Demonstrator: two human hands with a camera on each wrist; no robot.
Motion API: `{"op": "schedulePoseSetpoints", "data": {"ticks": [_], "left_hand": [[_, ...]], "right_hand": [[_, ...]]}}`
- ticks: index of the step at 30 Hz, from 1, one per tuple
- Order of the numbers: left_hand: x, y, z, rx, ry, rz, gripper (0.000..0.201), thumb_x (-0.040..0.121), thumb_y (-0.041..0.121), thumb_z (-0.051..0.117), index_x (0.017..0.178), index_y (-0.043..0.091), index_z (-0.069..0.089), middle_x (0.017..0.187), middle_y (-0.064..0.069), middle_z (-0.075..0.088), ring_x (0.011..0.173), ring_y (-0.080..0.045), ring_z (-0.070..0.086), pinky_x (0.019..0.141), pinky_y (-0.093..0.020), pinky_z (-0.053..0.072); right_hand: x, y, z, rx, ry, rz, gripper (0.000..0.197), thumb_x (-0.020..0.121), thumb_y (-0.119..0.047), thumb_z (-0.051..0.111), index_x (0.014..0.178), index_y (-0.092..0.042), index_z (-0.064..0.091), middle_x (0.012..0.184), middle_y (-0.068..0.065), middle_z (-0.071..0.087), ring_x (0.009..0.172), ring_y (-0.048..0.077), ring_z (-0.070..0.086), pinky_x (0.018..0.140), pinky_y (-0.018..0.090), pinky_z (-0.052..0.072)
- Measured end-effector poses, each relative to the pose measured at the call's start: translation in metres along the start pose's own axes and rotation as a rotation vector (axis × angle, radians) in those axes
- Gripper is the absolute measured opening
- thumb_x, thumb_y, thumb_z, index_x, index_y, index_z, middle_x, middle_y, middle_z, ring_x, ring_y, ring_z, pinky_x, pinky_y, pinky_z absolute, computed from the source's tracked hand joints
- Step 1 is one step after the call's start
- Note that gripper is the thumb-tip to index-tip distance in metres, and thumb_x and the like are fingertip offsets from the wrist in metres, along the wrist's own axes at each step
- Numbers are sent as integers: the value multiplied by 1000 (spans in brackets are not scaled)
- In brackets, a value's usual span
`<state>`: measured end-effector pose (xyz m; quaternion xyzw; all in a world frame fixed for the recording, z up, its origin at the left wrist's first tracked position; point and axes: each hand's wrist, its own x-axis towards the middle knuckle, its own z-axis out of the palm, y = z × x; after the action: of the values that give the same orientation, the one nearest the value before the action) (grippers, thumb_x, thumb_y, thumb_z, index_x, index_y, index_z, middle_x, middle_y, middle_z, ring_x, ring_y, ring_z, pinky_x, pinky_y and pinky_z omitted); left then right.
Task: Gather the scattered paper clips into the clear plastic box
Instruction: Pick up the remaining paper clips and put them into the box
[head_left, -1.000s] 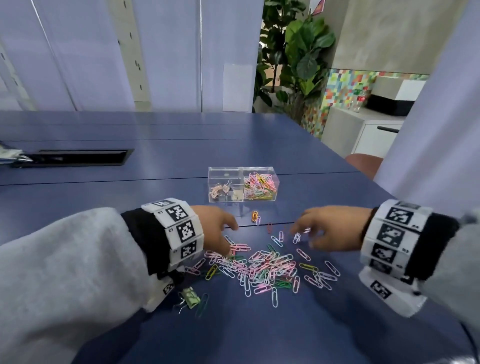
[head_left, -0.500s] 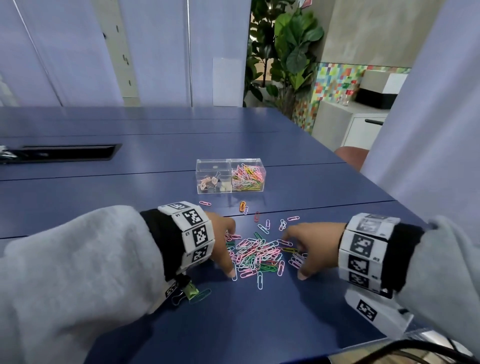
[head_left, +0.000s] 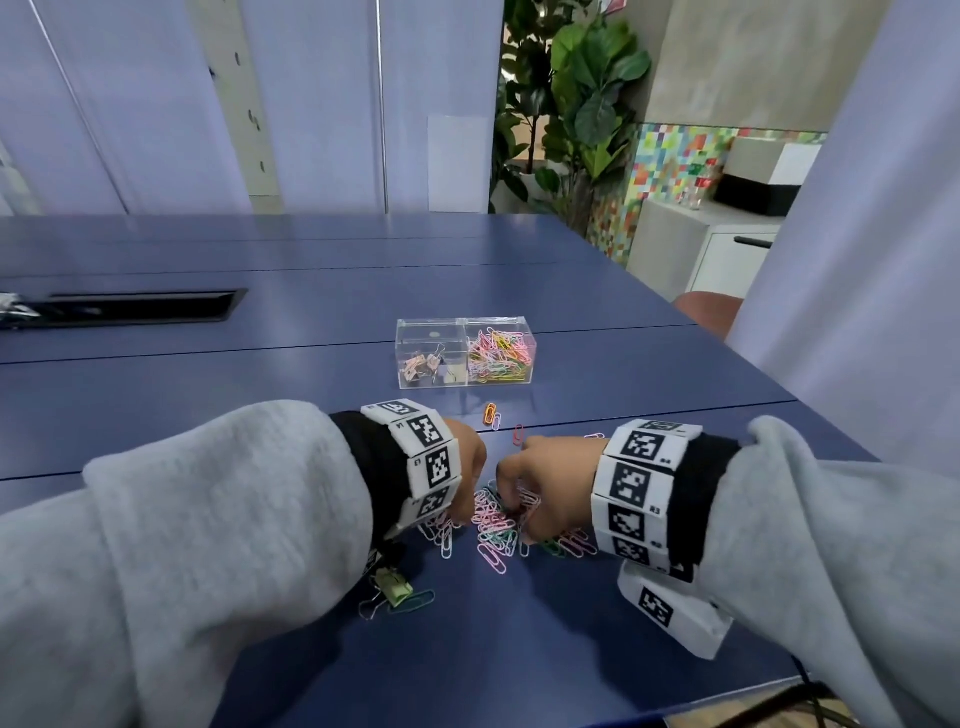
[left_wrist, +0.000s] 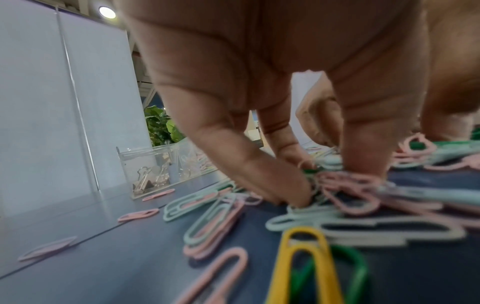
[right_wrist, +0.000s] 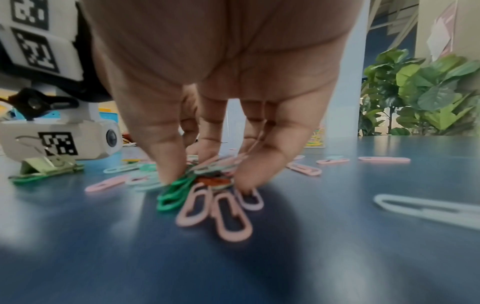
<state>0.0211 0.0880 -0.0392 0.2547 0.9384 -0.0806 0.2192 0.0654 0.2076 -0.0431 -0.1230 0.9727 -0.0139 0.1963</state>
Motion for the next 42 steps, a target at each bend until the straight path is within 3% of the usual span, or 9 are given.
{"op": "schedulePoseSetpoints", "data": {"ticks": [5,10,13,18,24,28,30,37,42], "left_hand": [[-2,-1,-1,7,-8,8,14,82,12,63,92,17,55,63,2,45,76,-17,47,45,-20,27],[-1,-12,1,-96,53,45,33,75,8,65,60,20,39,55,6,44,49,-9,39,47,-20,30],[-4,-24,-2,-193,134,56,34,72,6,65,56,19,37,52,6,44,49,-10,41,50,-20,32],[-9,-49,-12,-335,253,35,31,68,6,66,56,18,40,49,5,48,46,-9,46,46,-17,34],[-10,-77,-30,-504,349,55,30,69,4,66,56,18,42,53,4,54,35,2,50,44,-12,41],[-5,-92,-48,-546,440,58,31,69,1,65,55,17,43,51,5,55,47,-10,53,53,-19,44],[3,-98,-59,-572,471,54,32,70,1,65,55,17,42,50,6,55,41,-4,53,48,-14,43],[52,-92,-96,-730,565,90,35,72,-4,64,55,16,42,54,-4,58,36,0,56,43,-14,48],[93,-78,-104,-723,605,48,32,68,0,65,55,18,41,54,-1,54,54,-19,58,59,-29,48]], "right_hand": [[3,3,0,-8,8,-3,21,74,-15,66,84,-28,54,64,-8,44,53,7,42,45,18,26],[7,6,-1,5,-45,-48,20,74,-10,64,77,-26,52,58,-9,42,51,3,38,45,17,26],[12,17,-5,92,-39,-46,26,72,-6,61,59,-24,48,54,-8,47,49,5,44,50,18,36],[26,42,-37,357,60,-8,28,74,-2,57,56,-23,53,39,-14,56,37,-4,52,54,18,45],[64,59,-87,517,326,-5,27,77,1,55,60,-19,54,59,-3,58,43,3,59,57,21,51],[99,58,-107,427,466,39,24,76,0,59,62,-19,53,59,-4,57,51,11,58,59,24,50],[115,59,-112,310,453,70,20,76,-3,61,66,-20,56,62,-8,56,58,10,56,58,22,47],[137,66,-98,88,345,72,22,82,-16,57,101,-22,65,102,-3,64,98,18,60,82,26,46],[131,66,-88,-107,281,-1,43,89,-21,44,131,-33,49,130,-3,57,119,23,52,100,34,40]]}}
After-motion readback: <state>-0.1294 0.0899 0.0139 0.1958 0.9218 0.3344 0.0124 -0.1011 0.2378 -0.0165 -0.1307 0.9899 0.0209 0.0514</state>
